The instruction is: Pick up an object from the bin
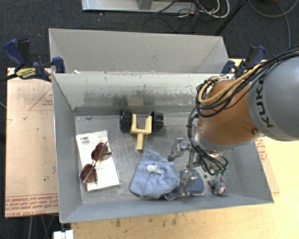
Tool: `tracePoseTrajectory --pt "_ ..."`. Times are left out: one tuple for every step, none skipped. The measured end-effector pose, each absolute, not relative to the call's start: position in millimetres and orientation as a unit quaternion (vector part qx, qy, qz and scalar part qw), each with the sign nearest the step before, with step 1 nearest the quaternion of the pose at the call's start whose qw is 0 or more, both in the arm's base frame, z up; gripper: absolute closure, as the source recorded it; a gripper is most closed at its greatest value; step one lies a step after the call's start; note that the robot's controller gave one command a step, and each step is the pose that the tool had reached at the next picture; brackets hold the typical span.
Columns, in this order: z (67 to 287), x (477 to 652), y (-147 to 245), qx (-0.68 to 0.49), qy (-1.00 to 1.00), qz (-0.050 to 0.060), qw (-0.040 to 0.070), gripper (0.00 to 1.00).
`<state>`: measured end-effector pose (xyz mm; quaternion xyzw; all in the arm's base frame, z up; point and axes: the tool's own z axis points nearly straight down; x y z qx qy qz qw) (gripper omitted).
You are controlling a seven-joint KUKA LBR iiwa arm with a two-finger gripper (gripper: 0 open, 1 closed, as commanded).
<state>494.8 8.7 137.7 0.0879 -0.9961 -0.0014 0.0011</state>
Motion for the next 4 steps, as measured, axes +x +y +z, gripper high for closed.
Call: tracePoseTrajectory --pt "84.4 502.1 28.0 0.078 -0.997 0.000 -0.003 0.00" --pt "74.3 514.2 43.8 0.039 -0.999 0.002 -0.001 1.00" --pt "74.3 514.2 43.8 0.039 -0.999 0.002 -0.001 1.00" --pt "76.9 513.5 43.7 0.040 -0.999 0.002 0.000 1.00"
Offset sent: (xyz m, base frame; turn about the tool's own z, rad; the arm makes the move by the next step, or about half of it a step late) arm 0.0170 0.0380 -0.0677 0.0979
